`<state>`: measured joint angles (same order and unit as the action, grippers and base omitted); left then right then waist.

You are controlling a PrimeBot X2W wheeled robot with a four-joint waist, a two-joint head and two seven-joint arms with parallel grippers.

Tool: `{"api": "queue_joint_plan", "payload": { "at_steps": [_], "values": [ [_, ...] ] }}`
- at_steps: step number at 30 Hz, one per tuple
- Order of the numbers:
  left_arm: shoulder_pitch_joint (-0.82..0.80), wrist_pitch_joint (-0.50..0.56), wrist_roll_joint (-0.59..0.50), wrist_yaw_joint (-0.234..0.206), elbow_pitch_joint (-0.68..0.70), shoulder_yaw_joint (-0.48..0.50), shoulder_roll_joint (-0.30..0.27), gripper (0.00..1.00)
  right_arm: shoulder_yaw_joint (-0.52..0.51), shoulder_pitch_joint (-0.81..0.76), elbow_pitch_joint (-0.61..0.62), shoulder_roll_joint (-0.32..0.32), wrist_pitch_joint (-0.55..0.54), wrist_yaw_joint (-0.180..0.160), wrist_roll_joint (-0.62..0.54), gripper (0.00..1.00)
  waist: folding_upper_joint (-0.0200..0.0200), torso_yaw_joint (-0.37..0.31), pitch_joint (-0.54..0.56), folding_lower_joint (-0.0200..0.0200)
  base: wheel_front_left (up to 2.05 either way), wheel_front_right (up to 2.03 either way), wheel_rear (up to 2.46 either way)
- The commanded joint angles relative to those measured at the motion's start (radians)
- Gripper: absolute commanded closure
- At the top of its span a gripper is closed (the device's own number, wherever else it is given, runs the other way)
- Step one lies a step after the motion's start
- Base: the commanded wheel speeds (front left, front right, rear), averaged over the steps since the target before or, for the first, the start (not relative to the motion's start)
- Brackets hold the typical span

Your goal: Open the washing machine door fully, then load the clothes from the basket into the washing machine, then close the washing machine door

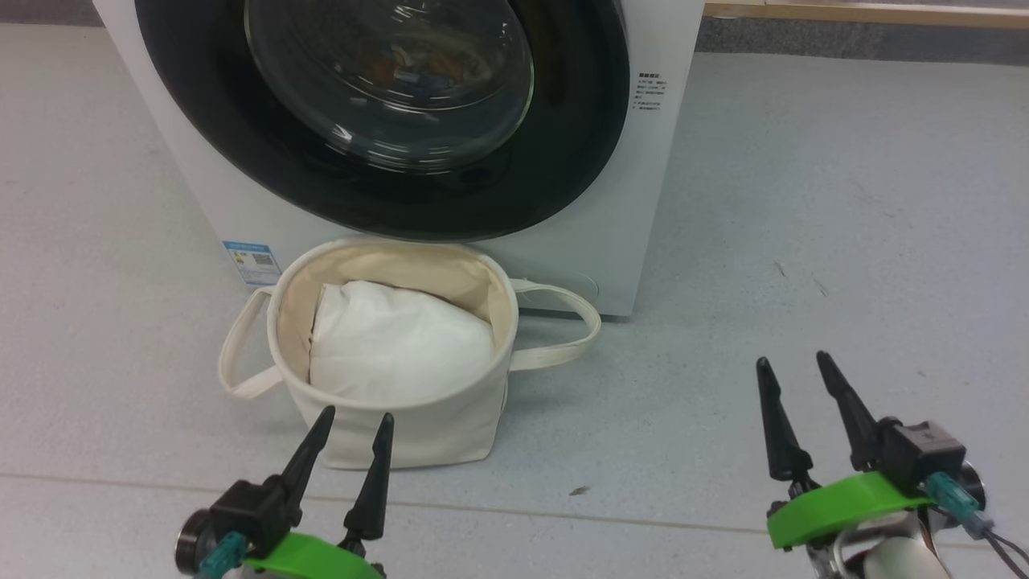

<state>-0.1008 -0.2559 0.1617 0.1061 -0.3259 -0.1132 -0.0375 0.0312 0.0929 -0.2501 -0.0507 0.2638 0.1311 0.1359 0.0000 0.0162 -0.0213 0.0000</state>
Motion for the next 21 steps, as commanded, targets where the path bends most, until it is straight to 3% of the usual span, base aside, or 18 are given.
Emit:
{"api": "queue_joint_plan", "payload": {
  "at_steps": [1,21],
  "values": [
    [-0.020,-0.006,-0.001,0.002,0.029,0.033,-0.013,0.00,0.011,0.025,0.026,0.000,-0.002,0.000,0.008,0.00,0.0000,0.000,0.001,0.0000,0.00,0.00,0.00],
    [-0.016,-0.006,-0.005,0.007,0.025,0.033,-0.013,0.00,-0.048,0.029,0.012,0.000,-0.002,0.000,0.009,0.00,0.0000,-0.003,0.010,0.0000,0.00,0.00,0.00]
  ]
}}
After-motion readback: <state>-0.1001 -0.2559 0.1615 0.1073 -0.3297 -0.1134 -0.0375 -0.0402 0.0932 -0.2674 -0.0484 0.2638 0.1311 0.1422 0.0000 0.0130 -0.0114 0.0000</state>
